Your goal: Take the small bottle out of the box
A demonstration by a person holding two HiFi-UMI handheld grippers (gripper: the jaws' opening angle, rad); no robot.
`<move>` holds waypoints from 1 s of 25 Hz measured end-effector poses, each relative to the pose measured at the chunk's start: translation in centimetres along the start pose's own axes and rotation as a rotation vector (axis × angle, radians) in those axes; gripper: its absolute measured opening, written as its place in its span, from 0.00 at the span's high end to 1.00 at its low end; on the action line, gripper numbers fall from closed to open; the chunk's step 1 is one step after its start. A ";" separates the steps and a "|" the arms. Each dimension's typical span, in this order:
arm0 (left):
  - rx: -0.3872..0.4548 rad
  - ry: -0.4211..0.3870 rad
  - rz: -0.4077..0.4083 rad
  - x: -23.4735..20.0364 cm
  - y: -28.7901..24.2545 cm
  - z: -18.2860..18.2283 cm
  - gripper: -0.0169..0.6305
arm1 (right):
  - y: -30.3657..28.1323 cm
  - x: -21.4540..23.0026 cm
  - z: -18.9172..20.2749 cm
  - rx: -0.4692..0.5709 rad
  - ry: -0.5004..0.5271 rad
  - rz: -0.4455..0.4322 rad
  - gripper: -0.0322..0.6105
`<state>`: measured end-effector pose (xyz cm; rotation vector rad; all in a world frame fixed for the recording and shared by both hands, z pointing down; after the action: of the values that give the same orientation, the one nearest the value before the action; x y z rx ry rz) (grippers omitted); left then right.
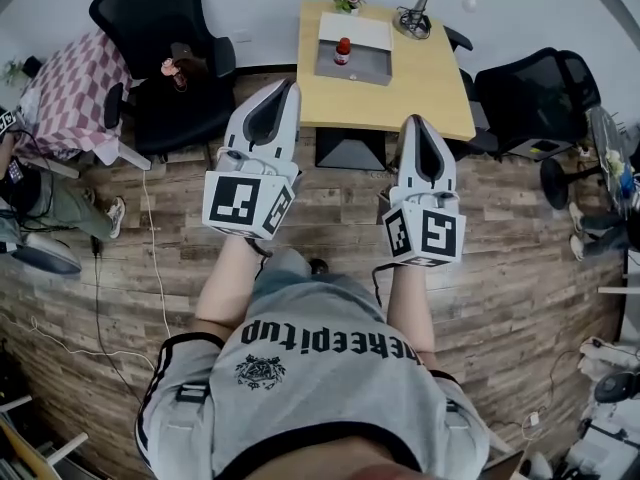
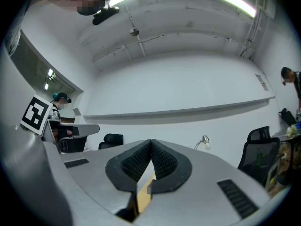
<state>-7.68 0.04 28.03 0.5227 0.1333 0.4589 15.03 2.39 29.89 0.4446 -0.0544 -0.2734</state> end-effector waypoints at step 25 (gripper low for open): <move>-0.007 0.060 0.087 -10.3 -17.9 10.2 0.97 | -17.9 5.2 8.2 -0.021 0.045 0.084 0.95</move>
<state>-7.50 -23.00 27.74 0.5097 0.1667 0.5598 14.65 -17.96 29.56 0.4267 -0.0265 -0.1808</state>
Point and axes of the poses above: the fingertips, and each gripper's own axes: y backward along the fingers, x to its right, z out of its underside, the point moved 8 cm from there along y, backward along the fingers, and after that the axes turned 15 degrees about x, right-handed, at the moved point
